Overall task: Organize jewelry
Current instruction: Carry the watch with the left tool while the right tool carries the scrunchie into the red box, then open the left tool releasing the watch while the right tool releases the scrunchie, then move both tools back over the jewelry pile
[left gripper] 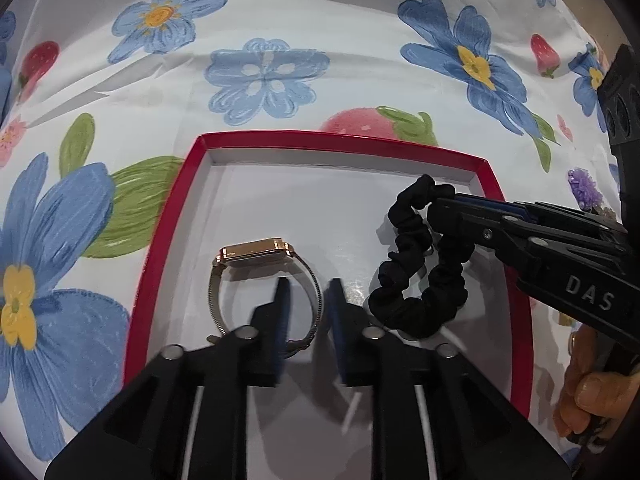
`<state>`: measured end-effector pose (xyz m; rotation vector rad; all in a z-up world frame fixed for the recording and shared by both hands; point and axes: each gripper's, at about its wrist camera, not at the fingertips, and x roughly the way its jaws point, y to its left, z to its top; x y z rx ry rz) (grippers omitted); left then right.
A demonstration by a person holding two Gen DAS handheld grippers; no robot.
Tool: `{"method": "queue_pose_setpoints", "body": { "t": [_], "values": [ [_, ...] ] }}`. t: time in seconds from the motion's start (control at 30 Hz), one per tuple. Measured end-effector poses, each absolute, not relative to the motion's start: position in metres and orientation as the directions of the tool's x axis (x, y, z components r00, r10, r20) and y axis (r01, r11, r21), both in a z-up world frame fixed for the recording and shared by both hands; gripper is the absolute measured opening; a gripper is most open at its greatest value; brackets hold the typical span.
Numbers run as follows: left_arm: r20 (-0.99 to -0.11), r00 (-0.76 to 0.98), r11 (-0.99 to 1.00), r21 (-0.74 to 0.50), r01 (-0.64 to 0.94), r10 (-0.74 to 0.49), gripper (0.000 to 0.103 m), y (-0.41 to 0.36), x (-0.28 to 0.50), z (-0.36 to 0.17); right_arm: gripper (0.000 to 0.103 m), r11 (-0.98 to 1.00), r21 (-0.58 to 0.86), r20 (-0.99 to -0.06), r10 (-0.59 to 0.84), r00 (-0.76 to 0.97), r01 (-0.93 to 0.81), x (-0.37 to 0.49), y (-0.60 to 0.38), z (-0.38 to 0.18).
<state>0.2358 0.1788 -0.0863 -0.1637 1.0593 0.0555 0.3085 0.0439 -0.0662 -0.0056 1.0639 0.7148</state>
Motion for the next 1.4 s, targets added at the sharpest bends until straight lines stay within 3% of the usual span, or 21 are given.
{"method": "queue_pose_setpoints", "body": {
  "t": [0.1,0.37,0.47,0.7,1.4],
  "values": [
    [-0.865,0.501,0.987,-0.095,-0.132,-0.016,0.033,0.180,0.231,-0.080,0.034,0.774,0.336,-0.788,0.543,0.290,-0.537,0.306,0.041,-0.062],
    [-0.827,0.562,0.976,-0.124,-0.180,-0.002,0.047,0.185,0.199,-0.049,0.035,0.756,0.384,-0.740,0.595,0.314,-0.529,0.284,0.018,-0.037],
    [-0.801,0.598,0.966,-0.172,-0.191,-0.025,0.048,0.183,0.179,-0.035,0.044,0.746,0.405,-0.713,0.620,0.328,-0.529,0.269,0.001,-0.025],
    [-0.758,0.648,0.943,-0.266,-0.202,-0.075,0.051,0.166,0.140,-0.014,0.049,0.750,0.435,-0.683,0.635,0.360,-0.499,0.235,-0.047,-0.008],
    [-0.746,0.634,0.952,-0.301,-0.049,-0.204,0.064,0.061,0.104,-0.002,0.050,0.873,0.393,-0.695,0.487,0.529,-0.287,0.160,-0.220,-0.006]
  ]
}}
